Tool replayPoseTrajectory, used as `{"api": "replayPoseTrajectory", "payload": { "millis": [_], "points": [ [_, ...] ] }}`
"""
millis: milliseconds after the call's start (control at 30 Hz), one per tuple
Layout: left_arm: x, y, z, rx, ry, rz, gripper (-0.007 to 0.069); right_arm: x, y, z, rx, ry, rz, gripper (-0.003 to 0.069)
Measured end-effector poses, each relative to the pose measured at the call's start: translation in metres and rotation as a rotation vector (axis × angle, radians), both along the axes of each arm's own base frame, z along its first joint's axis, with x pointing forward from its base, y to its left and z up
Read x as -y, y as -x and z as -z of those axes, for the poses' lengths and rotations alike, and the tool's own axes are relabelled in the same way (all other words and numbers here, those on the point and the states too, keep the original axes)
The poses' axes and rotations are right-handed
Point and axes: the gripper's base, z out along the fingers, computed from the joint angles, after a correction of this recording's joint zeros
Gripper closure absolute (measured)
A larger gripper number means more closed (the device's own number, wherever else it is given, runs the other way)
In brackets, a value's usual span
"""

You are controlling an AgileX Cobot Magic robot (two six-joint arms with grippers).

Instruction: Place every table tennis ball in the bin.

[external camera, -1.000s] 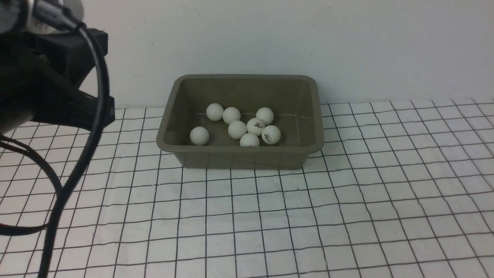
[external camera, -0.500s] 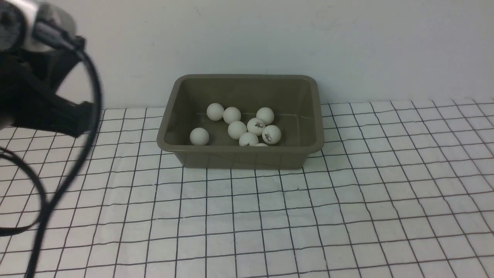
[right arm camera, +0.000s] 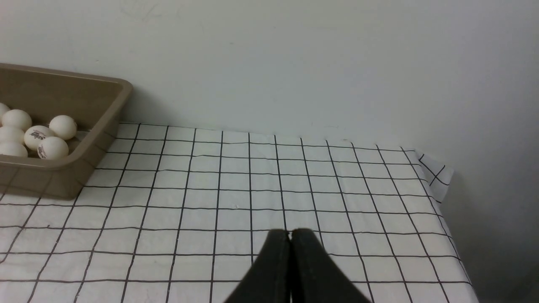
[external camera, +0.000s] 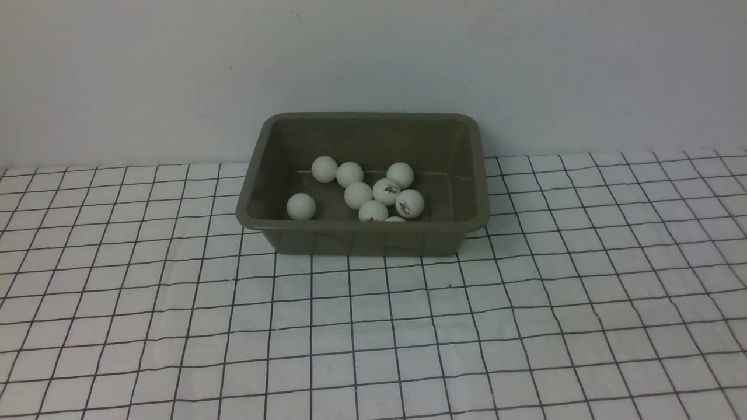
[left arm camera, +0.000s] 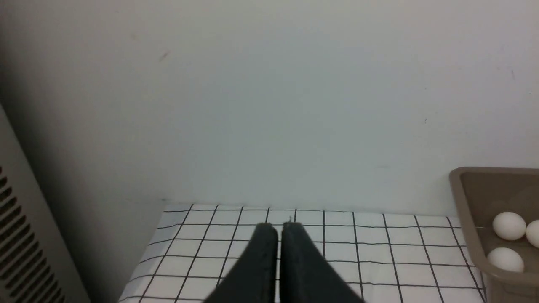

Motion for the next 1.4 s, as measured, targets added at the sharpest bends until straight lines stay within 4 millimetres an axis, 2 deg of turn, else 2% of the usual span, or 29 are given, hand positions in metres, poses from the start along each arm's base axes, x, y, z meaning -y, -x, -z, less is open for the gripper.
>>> {"api": "replayPoseTrajectory", "payload": {
  "millis": [200, 367, 533, 867, 1200, 1300, 1400],
  "points": [
    [-0.002, 0.025, 0.045, 0.062, 0.028, -0.011, 0.0629, 0.000, 0.000, 0.000, -0.002, 0.000, 0.001, 0.0676],
    [-0.002, 0.029, 0.064, 0.070, 0.047, -0.022, 0.0629, 0.000, 0.000, 0.000, -0.003, 0.000, 0.001, 0.0676],
    [-0.001, 0.026, 0.072, 0.060, 0.072, -0.016, 0.0629, 0.000, 0.000, 0.001, -0.008, 0.000, 0.002, 0.0676],
    [0.016, 0.026, 0.054, 0.274, -0.002, 0.184, 0.0629, 0.000, 0.000, 0.001, -0.011, 0.000, 0.003, 0.0676],
    [0.015, 0.019, 0.085, 0.136, 0.029, 0.173, 0.0629, 0.000, 0.000, 0.001, -0.012, 0.000, 0.004, 0.0676],
    [0.016, 0.017, 0.100, 0.032, -0.045, 0.185, 0.0629, 0.000, 0.000, 0.001, -0.013, 0.000, 0.004, 0.0676],
    [0.018, 0.016, 0.107, 0.000, -0.097, 0.206, 0.0629, 0.000, 0.000, 0.001, -0.013, 0.000, 0.004, 0.0676]
  ]
}}
